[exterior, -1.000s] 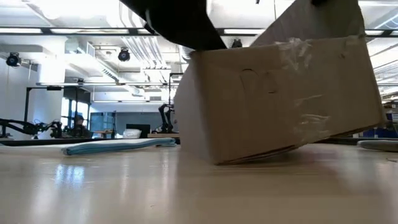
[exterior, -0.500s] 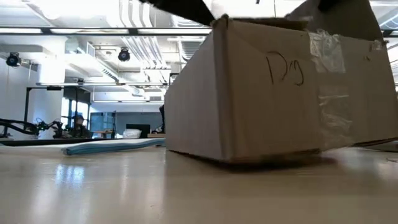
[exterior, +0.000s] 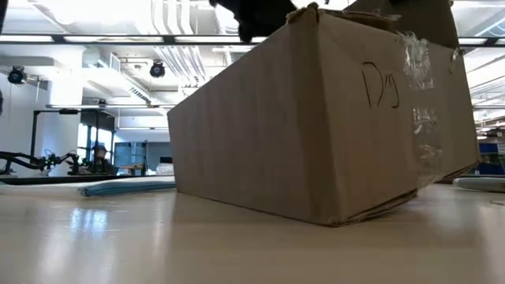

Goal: Unpack boxes
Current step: Open the cardboard box using the gray cutter

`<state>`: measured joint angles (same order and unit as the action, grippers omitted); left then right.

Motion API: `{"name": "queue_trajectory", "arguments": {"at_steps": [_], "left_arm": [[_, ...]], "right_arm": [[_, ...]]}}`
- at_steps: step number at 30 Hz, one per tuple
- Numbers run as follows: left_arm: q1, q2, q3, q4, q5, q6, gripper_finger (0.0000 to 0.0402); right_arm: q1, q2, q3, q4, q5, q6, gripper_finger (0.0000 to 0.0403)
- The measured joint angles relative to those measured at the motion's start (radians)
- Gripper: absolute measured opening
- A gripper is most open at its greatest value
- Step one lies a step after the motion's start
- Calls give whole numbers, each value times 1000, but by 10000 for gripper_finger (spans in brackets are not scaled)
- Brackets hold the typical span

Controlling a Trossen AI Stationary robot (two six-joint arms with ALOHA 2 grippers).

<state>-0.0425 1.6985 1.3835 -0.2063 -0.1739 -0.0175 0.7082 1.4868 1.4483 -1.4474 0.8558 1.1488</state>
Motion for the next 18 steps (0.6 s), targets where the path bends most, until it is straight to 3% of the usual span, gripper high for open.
{"name": "queue_trajectory", "arguments": {"at_steps": [8, 18], "left_arm": [[99, 109, 227, -476, 98, -101, 79], [153, 319, 483, -651, 263, -121, 6]], "right_arm": [[-10, 1, 0, -1, 0, 11, 2], [-28, 4, 0, 1, 1, 1, 2]]}}
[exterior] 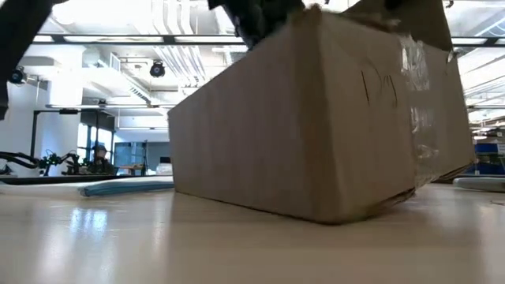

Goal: Unpack boxes
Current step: Open the cardboard box using the gray cutter

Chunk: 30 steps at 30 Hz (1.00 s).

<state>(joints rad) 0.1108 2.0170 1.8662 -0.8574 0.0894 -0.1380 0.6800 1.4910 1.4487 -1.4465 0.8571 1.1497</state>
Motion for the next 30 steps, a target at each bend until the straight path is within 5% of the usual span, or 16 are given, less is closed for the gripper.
{"name": "queue_trajectory", "arguments": {"at_steps": [8, 18, 24, 30], "left_arm": [[-7, 165, 280, -401, 53, -7, 1], [-66, 160, 472, -722, 72, -33, 2], [-163, 144, 474, -717, 256, -29, 2], [-289, 140, 472, -716, 267, -16, 2]], "right_arm": [[3, 0, 0, -10, -9, -10, 2], [2, 0, 0, -93, 11, 78, 2], [0, -4, -3, -123, 14, 123, 2], [-20, -6, -4, -124, 29, 107, 2]]}}
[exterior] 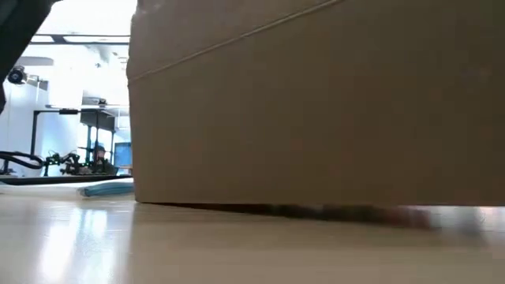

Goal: Unpack boxes
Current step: Open the cardboard box using the gray cutter

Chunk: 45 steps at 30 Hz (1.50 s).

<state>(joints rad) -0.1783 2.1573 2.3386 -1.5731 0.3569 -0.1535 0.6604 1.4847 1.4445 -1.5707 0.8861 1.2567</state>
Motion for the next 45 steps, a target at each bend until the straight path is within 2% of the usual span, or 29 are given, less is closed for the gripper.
{"name": "queue_trajectory", "arguments": {"at_steps": [8, 11, 15, 18, 23, 27, 30, 34, 36, 38, 41, 45], "left_arm": [[-145, -3, 0, 2, -27, 1, 2], [-182, -3, -5, 13, -117, -2, 2], [-218, -3, -38, 20, -296, -22, 2], [-232, -5, -92, 22, -371, -26, 1], [-232, -12, -257, 111, -463, -26, 1], [-221, -31, -426, 209, -568, -21, 0], [-216, -56, -531, 230, -696, -51, 0], [-216, -137, -661, 218, -955, -160, 0], [-214, -208, -728, 240, -1042, -221, 0], [-213, -283, -805, 291, -1101, -254, 0], [-213, -398, -928, 416, -1126, -254, 0], [-209, -547, -1078, 655, -1136, -178, 0]], "right_arm": [[-90, -21, 0, 1, 32, -73, 2], [-137, -29, 0, -2, 45, -115, 2], [-189, -30, 0, -2, 62, -178, 2], [-207, -30, 0, -2, 61, -226, 2], [-209, -30, 0, -1, 56, -244, 2], [-208, -30, -1, 4, 2, -237, 2], [-207, -30, -7, 8, -74, -255, 2], [-210, -30, -15, 9, -193, -259, 7], [-217, -26, -17, 9, -269, -254, 22], [-216, -23, -18, 13, -298, -246, 45], [-216, -24, -18, 11, -319, -247, 92], [-216, -36, -9, 11, -298, -255, 150]]}}
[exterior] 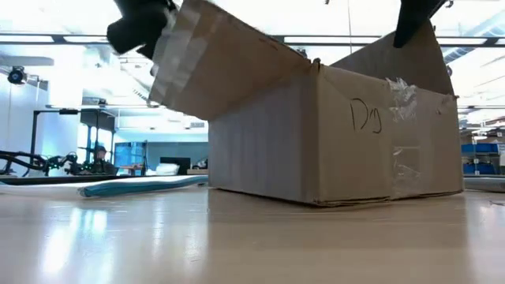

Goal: Unpack boxes
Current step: Open the cardboard box using the gray cutter

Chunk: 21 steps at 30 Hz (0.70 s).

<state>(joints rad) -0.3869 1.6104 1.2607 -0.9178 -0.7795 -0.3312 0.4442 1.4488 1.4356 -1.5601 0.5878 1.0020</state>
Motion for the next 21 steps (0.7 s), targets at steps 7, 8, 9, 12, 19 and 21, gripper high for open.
{"name": "queue_trajectory", "arguments": {"at_steps": [7, 8, 9, 12, 19, 21], "left_arm": [[4, -159, -169, 387, 18, 172, 0], [7, -171, -181, 411, 27, 179, 0], [9, -179, -188, 421, 34, 182, 0], [12, -186, -193, 421, 37, 182, 0], [14, -168, -193, 423, 37, 181, 0], [14, -166, -193, 424, 37, 180, 0]], "right_arm": [[0, -2, 59, -2, 21, -45, 203], [0, -2, 70, -2, 28, -51, 207], [0, -2, 82, 1, 38, -58, 211], [0, -2, 117, 29, 64, -93, 219], [-6, 12, 122, 364, 66, -377, 210], [-14, 33, 115, 464, 32, -454, 198]]}}
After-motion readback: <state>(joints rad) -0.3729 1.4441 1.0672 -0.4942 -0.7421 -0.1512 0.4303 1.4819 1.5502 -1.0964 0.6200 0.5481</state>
